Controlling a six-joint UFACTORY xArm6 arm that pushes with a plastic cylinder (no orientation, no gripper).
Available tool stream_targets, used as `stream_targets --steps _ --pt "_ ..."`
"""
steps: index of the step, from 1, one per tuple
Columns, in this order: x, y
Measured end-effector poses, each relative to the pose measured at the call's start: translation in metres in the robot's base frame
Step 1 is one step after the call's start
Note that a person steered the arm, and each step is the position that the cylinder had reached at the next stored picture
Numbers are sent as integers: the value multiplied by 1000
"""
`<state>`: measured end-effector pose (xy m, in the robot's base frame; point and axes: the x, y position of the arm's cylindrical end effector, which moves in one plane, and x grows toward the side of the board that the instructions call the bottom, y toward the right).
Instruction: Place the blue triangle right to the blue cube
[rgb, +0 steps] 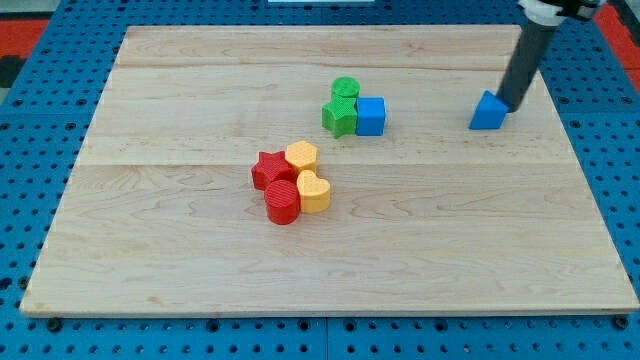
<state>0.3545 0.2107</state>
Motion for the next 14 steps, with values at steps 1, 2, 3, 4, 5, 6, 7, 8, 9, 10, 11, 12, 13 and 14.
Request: stream_targets --steps 1,2,3,4,5,6,7,8,9,10,11,12,13,14 --pt "-4 -47" --pt "0 -38" --pt "12 -34" --pt "32 -48" --pt "35 -54" --pt "47 -55" --pt "68 -55" --pt "78 -65" --pt "53 -78" --pt "23 -78" --pt "-3 -80" --pt "-15 -75" --pt "30 -48" --pt "69 -60"
